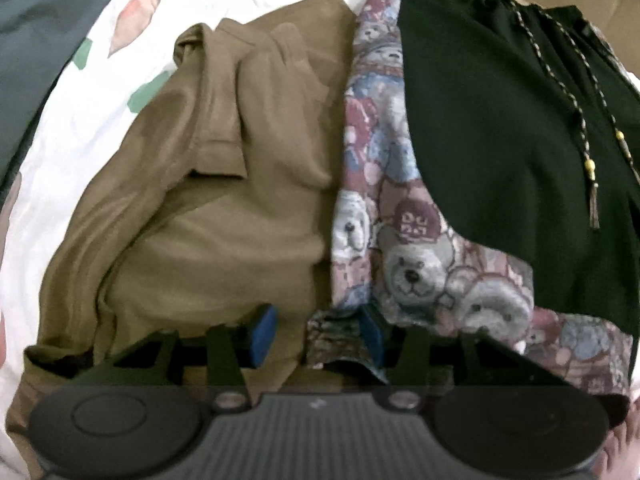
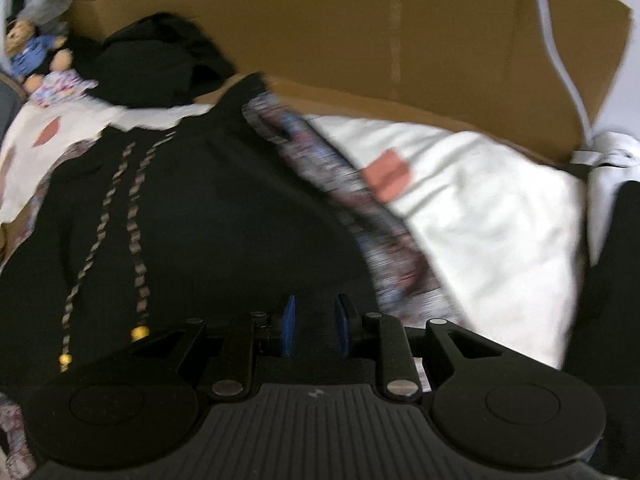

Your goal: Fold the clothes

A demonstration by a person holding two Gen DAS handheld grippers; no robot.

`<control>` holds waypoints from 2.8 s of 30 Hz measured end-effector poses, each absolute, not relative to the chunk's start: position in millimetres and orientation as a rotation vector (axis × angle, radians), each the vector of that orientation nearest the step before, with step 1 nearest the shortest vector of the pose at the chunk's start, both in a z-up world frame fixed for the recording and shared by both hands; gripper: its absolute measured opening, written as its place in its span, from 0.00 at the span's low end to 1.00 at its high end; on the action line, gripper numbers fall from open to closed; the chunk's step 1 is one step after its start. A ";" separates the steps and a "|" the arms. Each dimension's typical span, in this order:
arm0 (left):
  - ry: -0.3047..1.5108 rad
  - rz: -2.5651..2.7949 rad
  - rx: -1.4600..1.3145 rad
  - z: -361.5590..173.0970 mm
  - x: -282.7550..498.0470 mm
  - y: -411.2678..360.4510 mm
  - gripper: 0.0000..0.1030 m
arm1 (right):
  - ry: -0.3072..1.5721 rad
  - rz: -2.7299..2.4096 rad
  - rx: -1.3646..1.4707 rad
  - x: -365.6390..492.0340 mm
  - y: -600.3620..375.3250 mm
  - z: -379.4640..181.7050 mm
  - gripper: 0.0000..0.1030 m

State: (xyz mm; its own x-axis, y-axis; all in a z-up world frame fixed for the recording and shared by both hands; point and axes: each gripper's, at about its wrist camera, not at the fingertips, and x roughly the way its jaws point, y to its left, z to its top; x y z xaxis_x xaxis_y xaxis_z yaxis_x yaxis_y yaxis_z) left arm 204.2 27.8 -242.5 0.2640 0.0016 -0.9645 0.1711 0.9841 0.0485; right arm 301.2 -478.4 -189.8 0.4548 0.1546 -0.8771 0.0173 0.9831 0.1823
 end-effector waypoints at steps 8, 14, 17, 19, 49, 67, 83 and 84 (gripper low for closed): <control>1.286 -0.266 0.077 -215.0 186.0 24.4 0.05 | 1.109 0.225 0.234 291.3 -422.2 -184.6 0.24; 1.199 -0.366 0.024 -173.7 165.4 3.8 0.05 | 1.136 0.278 0.230 282.7 -401.3 -188.7 0.24; 1.171 -0.441 0.000 -164.1 161.7 -12.7 0.05 | 1.151 0.273 0.223 274.8 -400.4 -191.7 0.24; 1.164 -0.490 -0.008 -170.4 166.7 -20.8 0.05 | 1.160 0.265 0.229 269.9 -402.2 -194.1 0.24; 1.213 -0.394 -0.094 -249.5 209.0 -47.8 0.36 | 1.205 0.350 0.282 225.7 -393.7 -197.2 0.24; 1.175 -0.375 -0.075 -191.0 202.0 4.1 0.03 | 1.234 0.388 0.343 187.7 -393.6 -205.9 0.24; 1.245 -0.197 0.163 -183.8 208.3 79.3 0.03 | 1.320 0.568 0.357 183.3 -333.8 -211.1 0.44; 1.256 -0.193 0.160 -187.6 209.3 81.7 0.04 | 1.327 0.579 0.358 183.9 -329.4 -211.5 0.44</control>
